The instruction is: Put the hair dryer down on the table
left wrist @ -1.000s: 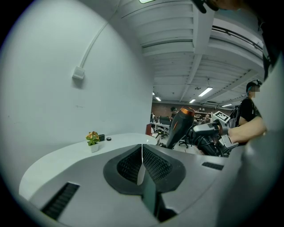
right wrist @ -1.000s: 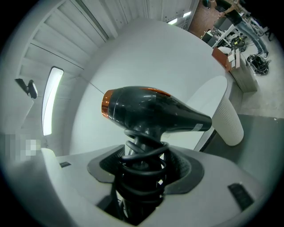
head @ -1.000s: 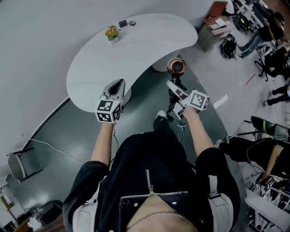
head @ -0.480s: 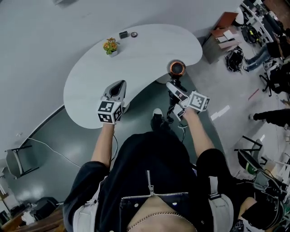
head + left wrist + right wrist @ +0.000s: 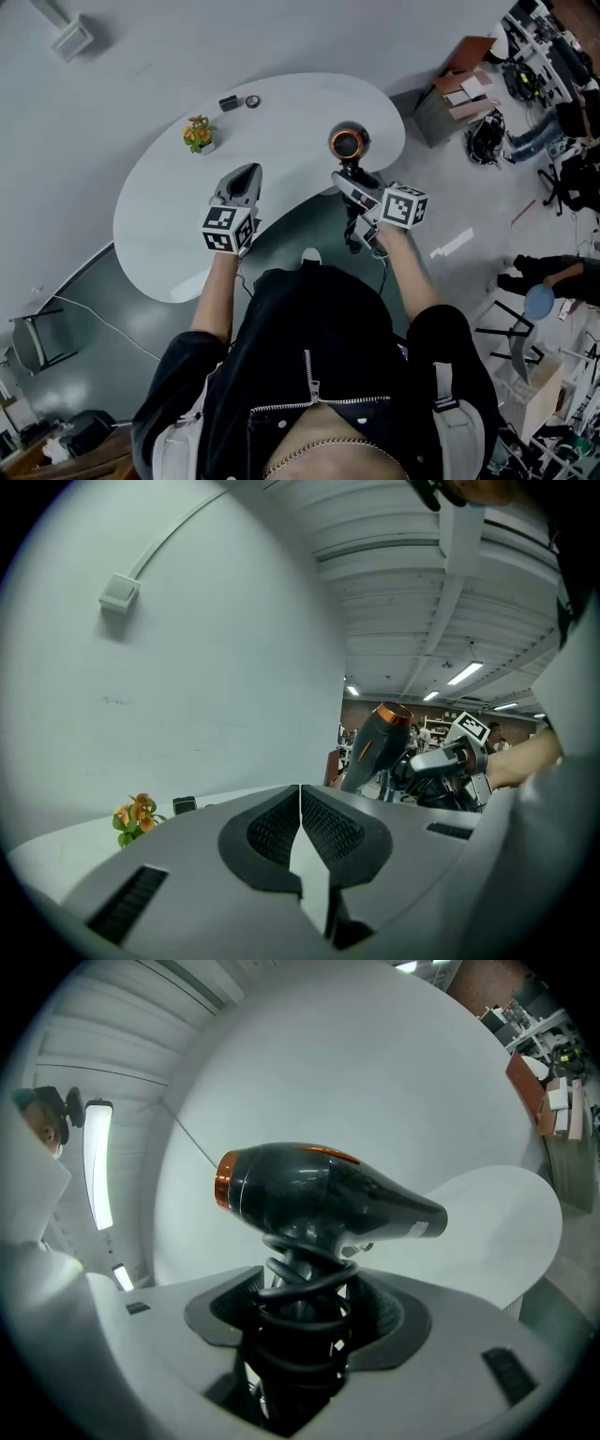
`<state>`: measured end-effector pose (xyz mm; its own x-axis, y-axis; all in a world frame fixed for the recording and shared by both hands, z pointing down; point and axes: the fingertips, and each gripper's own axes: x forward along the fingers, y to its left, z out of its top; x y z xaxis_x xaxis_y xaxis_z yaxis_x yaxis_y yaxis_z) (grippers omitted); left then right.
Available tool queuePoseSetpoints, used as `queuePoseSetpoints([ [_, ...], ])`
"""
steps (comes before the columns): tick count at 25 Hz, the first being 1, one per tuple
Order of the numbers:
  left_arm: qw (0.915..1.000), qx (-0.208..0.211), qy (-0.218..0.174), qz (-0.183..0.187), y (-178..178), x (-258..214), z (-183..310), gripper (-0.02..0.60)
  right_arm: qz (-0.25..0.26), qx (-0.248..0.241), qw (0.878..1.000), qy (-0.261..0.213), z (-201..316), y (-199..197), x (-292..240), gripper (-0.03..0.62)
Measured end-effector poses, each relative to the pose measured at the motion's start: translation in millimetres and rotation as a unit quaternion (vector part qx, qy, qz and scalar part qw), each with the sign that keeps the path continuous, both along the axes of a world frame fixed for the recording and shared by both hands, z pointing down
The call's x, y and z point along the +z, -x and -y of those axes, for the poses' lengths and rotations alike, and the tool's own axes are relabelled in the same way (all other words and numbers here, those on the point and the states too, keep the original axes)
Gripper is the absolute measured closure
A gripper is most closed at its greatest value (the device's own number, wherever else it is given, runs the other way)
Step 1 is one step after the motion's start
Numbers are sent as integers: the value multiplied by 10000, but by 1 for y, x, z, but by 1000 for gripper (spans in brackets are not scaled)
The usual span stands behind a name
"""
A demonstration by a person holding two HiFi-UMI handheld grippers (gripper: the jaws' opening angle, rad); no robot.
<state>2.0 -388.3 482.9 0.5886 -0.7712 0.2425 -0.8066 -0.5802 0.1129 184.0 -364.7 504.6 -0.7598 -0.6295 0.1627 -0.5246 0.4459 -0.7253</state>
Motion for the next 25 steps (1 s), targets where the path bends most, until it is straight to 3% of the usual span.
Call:
queuePoseSetpoints([
  [6,10000,-64,-7,63,-24,-2,29,558,-26,-191,9998,-9,38,-20,2,319],
  [13,9999,-116,36,111,-25,3,53,558,15,-255,9997,41,64,-19,7,319],
  [25,10000,48,52,41,-28,6,99,558,-348,-81,9994,32,103,-23,19,320],
])
